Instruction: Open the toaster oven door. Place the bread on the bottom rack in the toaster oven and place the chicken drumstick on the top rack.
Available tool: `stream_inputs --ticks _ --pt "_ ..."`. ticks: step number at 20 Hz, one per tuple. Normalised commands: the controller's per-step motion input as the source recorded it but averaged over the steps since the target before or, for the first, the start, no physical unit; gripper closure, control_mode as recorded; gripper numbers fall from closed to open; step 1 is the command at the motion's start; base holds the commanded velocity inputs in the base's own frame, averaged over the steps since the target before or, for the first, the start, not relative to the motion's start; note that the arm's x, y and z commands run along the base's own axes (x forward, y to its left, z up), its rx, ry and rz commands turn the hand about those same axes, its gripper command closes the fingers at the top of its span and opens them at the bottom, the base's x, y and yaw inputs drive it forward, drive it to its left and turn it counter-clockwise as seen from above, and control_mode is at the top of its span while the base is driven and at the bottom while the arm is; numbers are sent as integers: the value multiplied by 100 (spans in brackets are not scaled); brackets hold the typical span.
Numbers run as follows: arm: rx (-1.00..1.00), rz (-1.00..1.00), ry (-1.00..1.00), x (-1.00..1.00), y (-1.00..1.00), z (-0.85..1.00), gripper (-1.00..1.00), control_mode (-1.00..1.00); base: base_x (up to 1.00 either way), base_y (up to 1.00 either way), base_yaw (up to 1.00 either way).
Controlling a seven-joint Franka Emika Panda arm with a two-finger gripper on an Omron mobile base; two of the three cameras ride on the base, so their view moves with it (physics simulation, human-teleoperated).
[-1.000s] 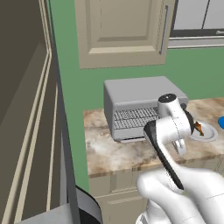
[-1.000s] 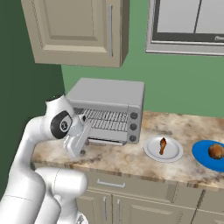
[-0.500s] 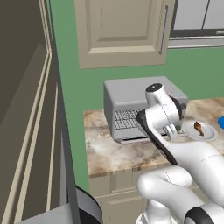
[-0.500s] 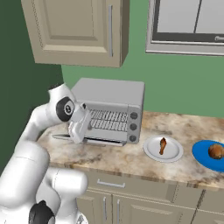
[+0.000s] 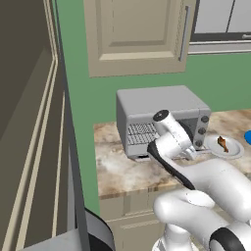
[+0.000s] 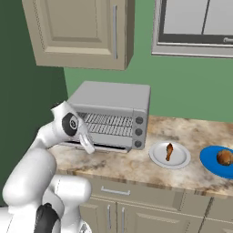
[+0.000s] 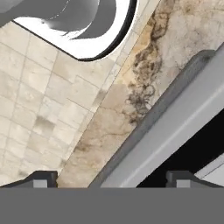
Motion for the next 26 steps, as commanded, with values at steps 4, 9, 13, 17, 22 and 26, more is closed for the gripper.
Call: stream_inputs --ticks 4,9,13,17,22,26 --pt "-1 49 24 -1 0 -83 -100 -100 0 0 0" --pt "3 37 8 0 -8 6 -100 -100 0 0 0" --pt "0 34 2 5 0 0 -100 -100 0 0 0" --pt "-5 31 6 12 2 -65 -100 -100 0 0 0" --pt "-1 8 2 0 0 -98 -100 -100 0 0 0" --pt "17 0 -24 -18 -10 12 -100 -100 0 0 0"
